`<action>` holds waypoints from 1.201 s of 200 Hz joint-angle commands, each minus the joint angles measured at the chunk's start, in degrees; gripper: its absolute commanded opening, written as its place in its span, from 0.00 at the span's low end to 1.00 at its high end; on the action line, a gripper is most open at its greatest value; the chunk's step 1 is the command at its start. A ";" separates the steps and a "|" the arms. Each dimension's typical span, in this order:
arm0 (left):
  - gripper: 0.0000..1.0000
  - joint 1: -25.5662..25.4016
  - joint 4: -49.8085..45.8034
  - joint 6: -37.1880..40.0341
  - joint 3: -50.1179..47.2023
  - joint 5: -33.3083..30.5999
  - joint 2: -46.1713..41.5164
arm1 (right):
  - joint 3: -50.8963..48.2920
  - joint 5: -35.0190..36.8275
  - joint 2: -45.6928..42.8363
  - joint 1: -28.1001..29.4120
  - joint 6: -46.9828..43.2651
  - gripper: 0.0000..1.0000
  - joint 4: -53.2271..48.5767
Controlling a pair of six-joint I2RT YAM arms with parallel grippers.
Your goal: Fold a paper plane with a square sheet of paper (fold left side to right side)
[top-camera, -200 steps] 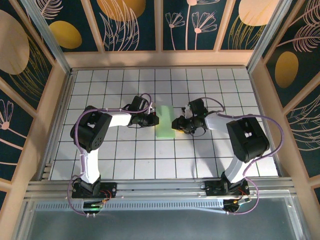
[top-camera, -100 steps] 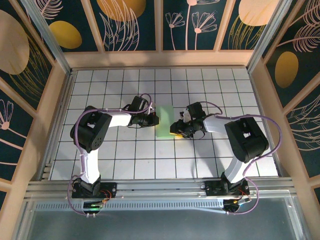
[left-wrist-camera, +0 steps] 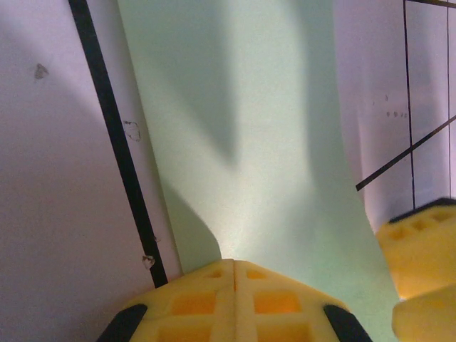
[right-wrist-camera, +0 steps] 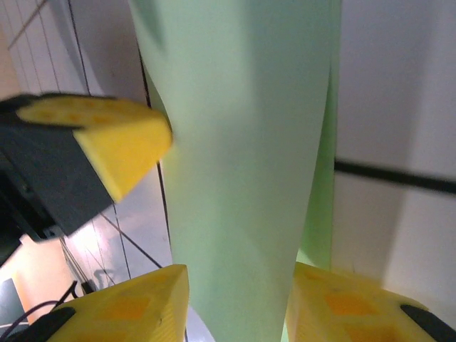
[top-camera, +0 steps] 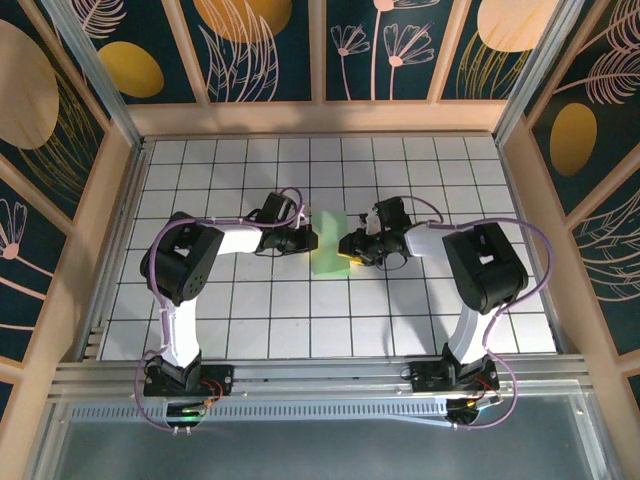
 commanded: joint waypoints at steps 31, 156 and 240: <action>0.00 -0.61 -2.97 -0.10 -2.36 -1.91 0.71 | 6.68 -1.33 5.69 -2.22 -1.17 0.37 3.19; 0.05 -0.60 -3.87 1.19 0.55 -2.18 -0.68 | 7.92 -2.42 8.98 -4.58 -2.60 0.17 3.56; 0.44 -2.04 -2.62 8.82 -3.39 -6.80 -14.56 | 10.46 -3.82 8.01 -5.19 -3.41 0.00 -2.11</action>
